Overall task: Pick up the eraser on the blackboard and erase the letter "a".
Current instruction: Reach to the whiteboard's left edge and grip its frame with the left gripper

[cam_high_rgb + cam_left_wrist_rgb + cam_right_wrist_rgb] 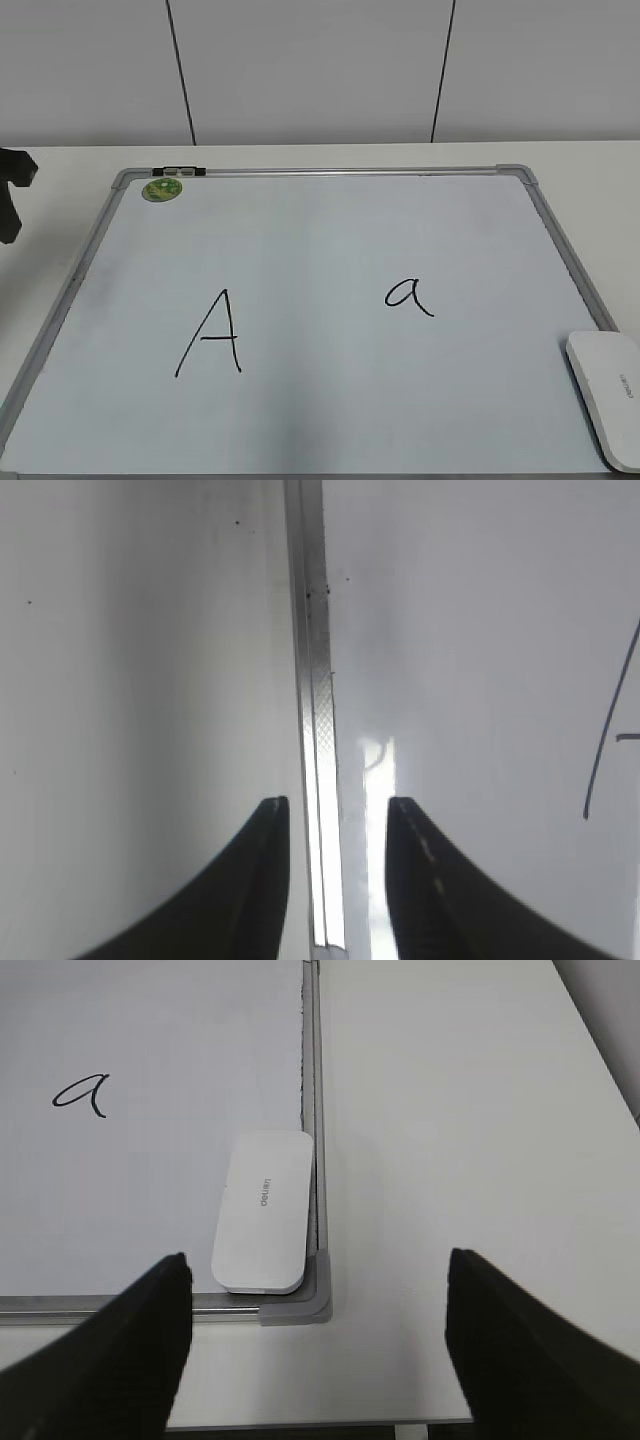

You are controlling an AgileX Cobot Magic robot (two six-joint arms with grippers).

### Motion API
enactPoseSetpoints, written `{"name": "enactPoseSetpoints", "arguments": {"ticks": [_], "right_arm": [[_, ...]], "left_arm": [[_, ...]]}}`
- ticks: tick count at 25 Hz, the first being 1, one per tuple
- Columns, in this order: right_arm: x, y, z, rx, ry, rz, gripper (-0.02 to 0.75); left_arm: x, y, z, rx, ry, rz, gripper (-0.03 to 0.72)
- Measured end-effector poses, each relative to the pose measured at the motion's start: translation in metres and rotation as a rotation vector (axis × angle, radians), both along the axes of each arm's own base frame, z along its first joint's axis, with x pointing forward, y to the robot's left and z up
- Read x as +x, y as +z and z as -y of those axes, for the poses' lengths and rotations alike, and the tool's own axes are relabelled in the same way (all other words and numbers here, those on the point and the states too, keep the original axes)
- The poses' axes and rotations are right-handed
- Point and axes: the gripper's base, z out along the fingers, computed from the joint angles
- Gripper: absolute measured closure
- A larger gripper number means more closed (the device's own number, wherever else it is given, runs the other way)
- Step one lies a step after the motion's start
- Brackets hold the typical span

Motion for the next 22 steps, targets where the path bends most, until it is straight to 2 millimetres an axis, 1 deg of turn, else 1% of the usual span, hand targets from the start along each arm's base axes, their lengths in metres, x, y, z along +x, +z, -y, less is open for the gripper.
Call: {"name": "enactPoseSetpoints", "arguments": {"ticks": [5, 10, 15, 22], "right_arm": [[0.000, 0.000, 0.000, 0.000, 0.000, 0.000, 0.151], [0.000, 0.000, 0.000, 0.000, 0.000, 0.000, 0.151], [0.000, 0.000, 0.000, 0.000, 0.000, 0.000, 0.151], [0.000, 0.000, 0.000, 0.000, 0.000, 0.000, 0.151]], "left_arm": [[0.019, -0.020, 0.002, 0.001, 0.001, -0.009, 0.445], [0.033, -0.046, 0.003, 0.008, 0.001, -0.046, 0.445], [0.041, -0.075, 0.001, 0.035, -0.005, -0.111, 0.445], [0.049, -0.098, -0.008, 0.036, 0.024, -0.146, 0.445]]}}
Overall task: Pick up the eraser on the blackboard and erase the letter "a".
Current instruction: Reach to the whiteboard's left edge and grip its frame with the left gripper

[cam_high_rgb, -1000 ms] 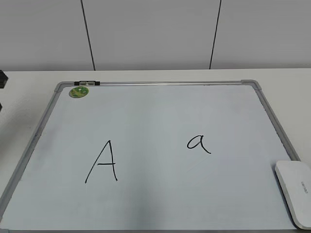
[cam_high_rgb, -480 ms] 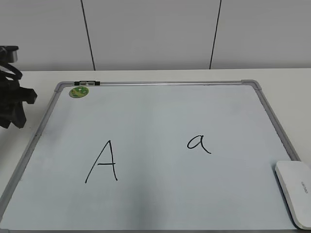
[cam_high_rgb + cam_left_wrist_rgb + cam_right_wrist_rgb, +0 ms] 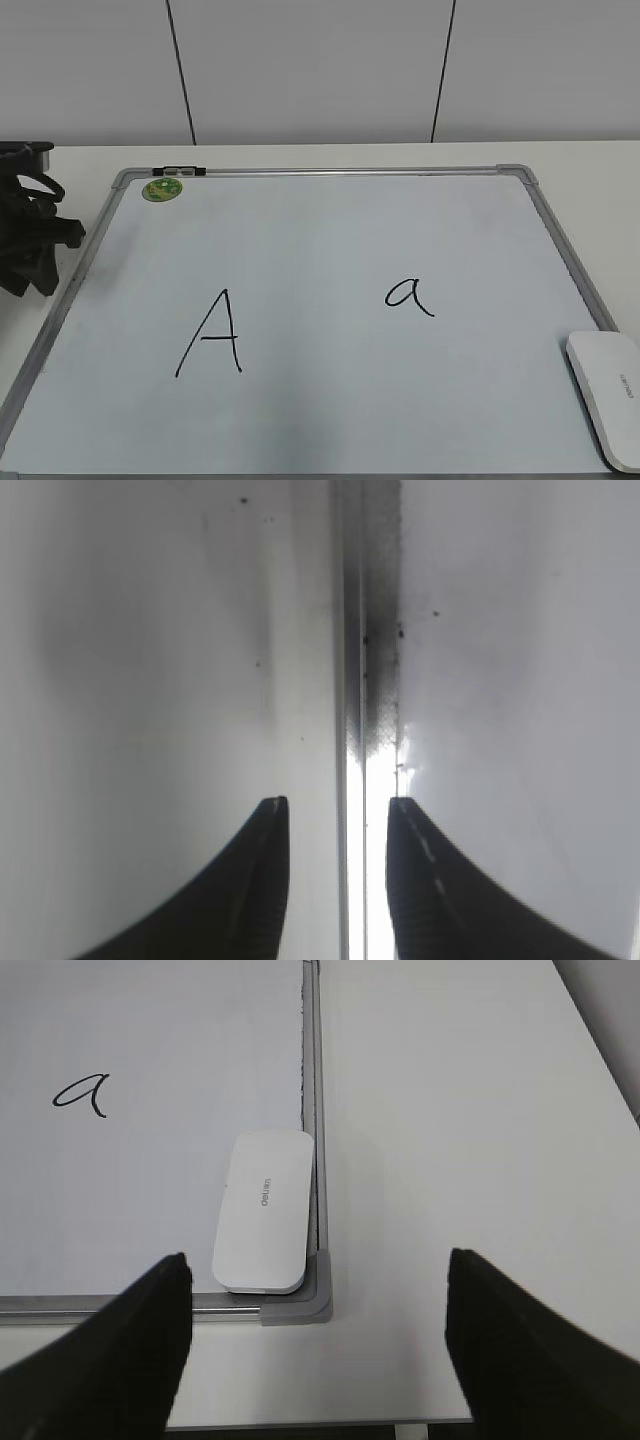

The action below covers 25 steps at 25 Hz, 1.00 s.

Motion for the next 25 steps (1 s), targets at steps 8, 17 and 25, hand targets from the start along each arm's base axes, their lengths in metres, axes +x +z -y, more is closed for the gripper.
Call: {"name": "enactPoseSetpoints", "arguments": {"ticks": [8, 17, 25], "right_arm": [[0.000, 0.000, 0.000, 0.000, 0.000, 0.000, 0.151], [0.000, 0.000, 0.000, 0.000, 0.000, 0.000, 0.151], [0.000, 0.000, 0.000, 0.000, 0.000, 0.000, 0.151]], "left_arm": [[0.022, -0.016, -0.003, 0.000, 0.012, 0.001, 0.445], [0.030, -0.037, -0.002, -0.004, 0.018, -0.034, 0.446], [0.031, -0.038, -0.001, -0.011, 0.022, -0.042, 0.519]]}}
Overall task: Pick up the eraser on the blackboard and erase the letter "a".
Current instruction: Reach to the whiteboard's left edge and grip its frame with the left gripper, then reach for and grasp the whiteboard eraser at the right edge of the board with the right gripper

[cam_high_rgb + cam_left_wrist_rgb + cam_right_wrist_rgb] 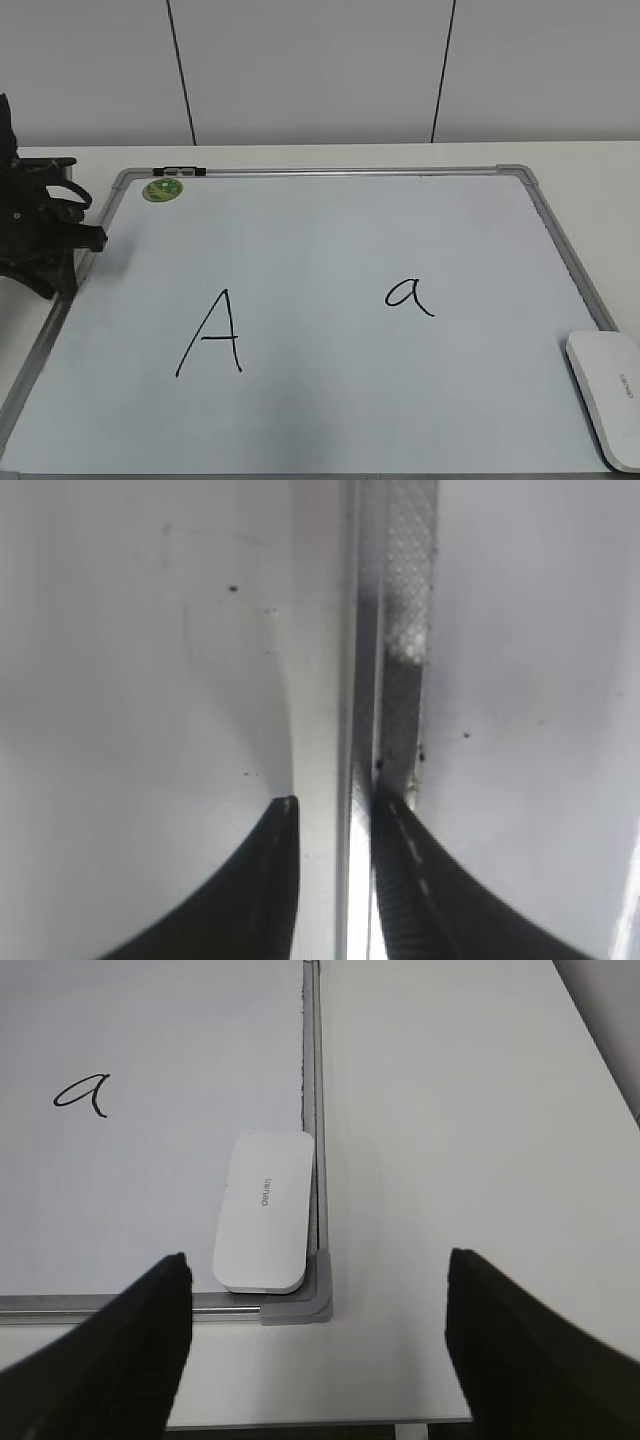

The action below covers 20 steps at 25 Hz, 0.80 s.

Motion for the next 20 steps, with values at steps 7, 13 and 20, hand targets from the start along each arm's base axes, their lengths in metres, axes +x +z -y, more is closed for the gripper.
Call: {"name": "enactPoseSetpoints", "arguments": {"ticks": [7, 13, 20], "right_arm": [[0.000, 0.000, 0.000, 0.000, 0.000, 0.000, 0.151], [0.007, 0.005, -0.001, 0.021, 0.010, -0.020, 0.151], [0.054, 0.027, 0.001, 0.034, 0.032, -0.161, 0.151]], "left_arm": [[0.000, 0.000, 0.001, -0.009, 0.008, -0.001, 0.662], [0.000, 0.000, 0.001, -0.009, 0.008, -0.001, 0.662], [0.000, 0.000, 0.001, -0.009, 0.009, -0.001, 0.662]]}}
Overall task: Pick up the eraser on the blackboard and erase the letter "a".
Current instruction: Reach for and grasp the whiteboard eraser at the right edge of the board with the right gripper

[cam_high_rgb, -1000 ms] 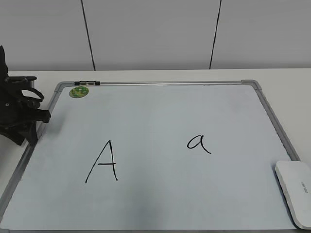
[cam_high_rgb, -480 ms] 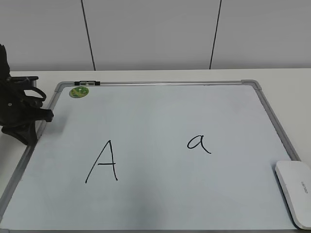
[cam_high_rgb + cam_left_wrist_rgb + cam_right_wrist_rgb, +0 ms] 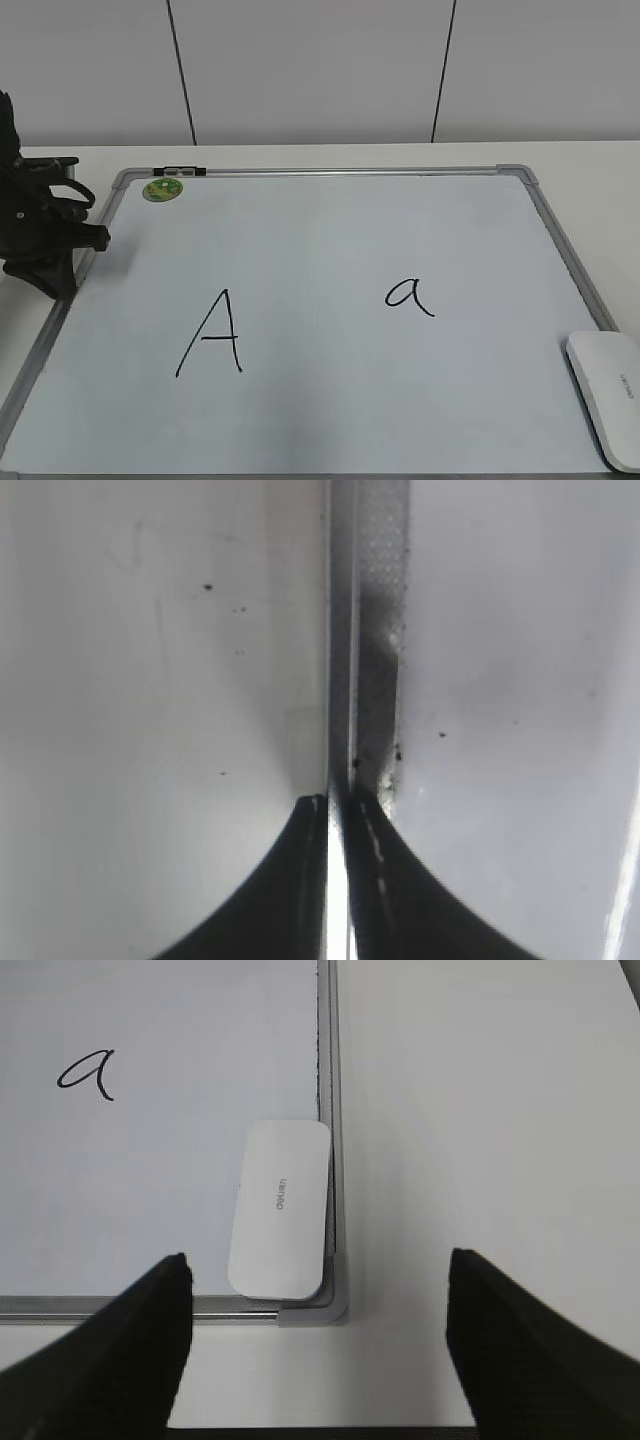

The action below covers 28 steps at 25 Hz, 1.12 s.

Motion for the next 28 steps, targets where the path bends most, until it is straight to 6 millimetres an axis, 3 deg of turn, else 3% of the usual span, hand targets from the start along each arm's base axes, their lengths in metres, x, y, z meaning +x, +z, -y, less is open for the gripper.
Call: {"name": "enactPoseSetpoints", "arguments": {"ticks": [7, 15, 20, 28], "right_arm": [[0.045, -0.001, -0.005, 0.012, 0.070, -0.193, 0.151], [0.097, -0.038, -0.012, 0.093, 0.076, -0.507, 0.150], [0.123, -0.060, -0.013, 0.106, 0.048, -0.596, 0.148], [0.157, -0.080, -0.016, 0.139, 0.028, -0.707, 0.065]], "left_arm": [[0.000, 0.000, 0.001, -0.007, 0.006, 0.000, 0.662], [0.000, 0.000, 0.001, -0.013, 0.010, -0.001, 0.662], [0.000, 0.000, 0.001, -0.017, 0.013, -0.003, 0.661], [0.000, 0.000, 0.002, -0.018, 0.014, -0.003, 0.660]]}}
